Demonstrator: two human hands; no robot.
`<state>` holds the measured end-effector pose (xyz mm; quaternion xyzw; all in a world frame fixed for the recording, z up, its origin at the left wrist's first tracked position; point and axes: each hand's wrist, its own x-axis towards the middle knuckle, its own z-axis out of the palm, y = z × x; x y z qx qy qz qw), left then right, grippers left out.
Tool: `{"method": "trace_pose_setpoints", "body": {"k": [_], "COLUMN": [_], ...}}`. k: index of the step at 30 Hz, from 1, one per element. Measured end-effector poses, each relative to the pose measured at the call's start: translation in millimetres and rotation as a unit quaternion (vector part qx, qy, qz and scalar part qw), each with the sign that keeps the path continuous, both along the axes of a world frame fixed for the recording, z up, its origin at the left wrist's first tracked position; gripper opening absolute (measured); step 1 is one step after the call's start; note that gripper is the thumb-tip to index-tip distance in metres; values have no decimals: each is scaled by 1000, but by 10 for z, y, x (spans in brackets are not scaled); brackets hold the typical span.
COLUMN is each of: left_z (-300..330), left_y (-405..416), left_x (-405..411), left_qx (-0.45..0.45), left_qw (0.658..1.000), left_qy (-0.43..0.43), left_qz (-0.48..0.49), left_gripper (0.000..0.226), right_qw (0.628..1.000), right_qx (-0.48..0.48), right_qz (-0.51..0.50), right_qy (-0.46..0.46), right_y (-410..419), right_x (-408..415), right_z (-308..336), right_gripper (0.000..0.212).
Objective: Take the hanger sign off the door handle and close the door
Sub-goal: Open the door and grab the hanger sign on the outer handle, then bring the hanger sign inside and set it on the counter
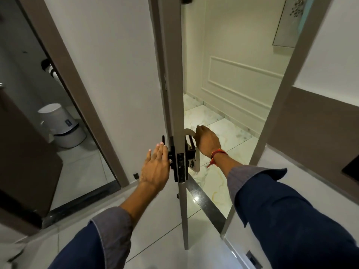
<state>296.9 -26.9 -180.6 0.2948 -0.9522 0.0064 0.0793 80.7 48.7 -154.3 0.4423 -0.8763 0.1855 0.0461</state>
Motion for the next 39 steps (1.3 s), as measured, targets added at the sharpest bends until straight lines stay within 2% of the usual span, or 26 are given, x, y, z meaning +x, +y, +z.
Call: {"method": "trace_pose_setpoints", "body": {"k": [3,9,11,13,16,18,21,22,23,24,26,28,30,31,33,35,37,39], "left_z": [-28,-29,103,358,964,1413,1835,1889,1885,1840,1683,1517,1450,1456,1481,1500,1478,1420], "left_y": [-70,-213,-245,-260,-217,-108,234,428,600,802,1144,1446,1814,2032,2440,2810,3279,3746], "left_x": [0,-38,-77,-128,-227,-299,-466,-558,-640,-731,-880,-1060,-1243,-1328,-1464,-1514,-1457,-1364], "left_qx": [-13,-42,-31,-10,5,5,-41,-44,-29,7,106,168,200,210,208,221,273,275], "left_qw": [1000,996,992,981,939,892,803,778,768,773,815,851,853,844,818,789,747,725], "left_qy": [-9,-11,33,127,287,383,480,483,467,435,335,237,189,188,204,218,229,252], "left_qz": [-14,-81,-114,-143,-191,-239,-350,-399,-438,-462,-460,-439,-443,-456,-496,-530,-561,-579], "left_gripper": [60,67,76,89,100,99,85,82,81,80,78,87,88,80,48,26,33,63], "right_qw": [998,996,993,988,973,959,931,918,906,894,871,852,837,827,802,781,743,698], "right_qx": [-3,-20,-43,-79,-151,-208,-304,-339,-365,-391,-434,-466,-491,-505,-539,-563,-601,-648], "right_qz": [-35,-62,-70,-89,-123,-139,-163,-175,-187,-197,-213,-228,-233,-240,-252,-269,-294,-303], "right_qy": [-46,-62,-80,-102,-125,-130,-115,-106,-103,-96,-85,-69,-61,-56,-44,-33,-26,-28], "right_y": [-170,-112,-1,120,328,511,840,1011,1154,1341,1691,2039,2433,2667,3093,3471,3950,4413], "right_x": [-60,-114,-129,-119,-140,-120,-113,-108,-96,-94,-18,28,96,147,261,409,591,787], "right_z": [30,107,208,363,641,875,1217,1316,1409,1493,1697,1841,1982,2033,2108,2173,2196,2196], "right_gripper": [20,17,15,23,33,19,44,41,37,36,39,39,32,29,25,30,33,33]}}
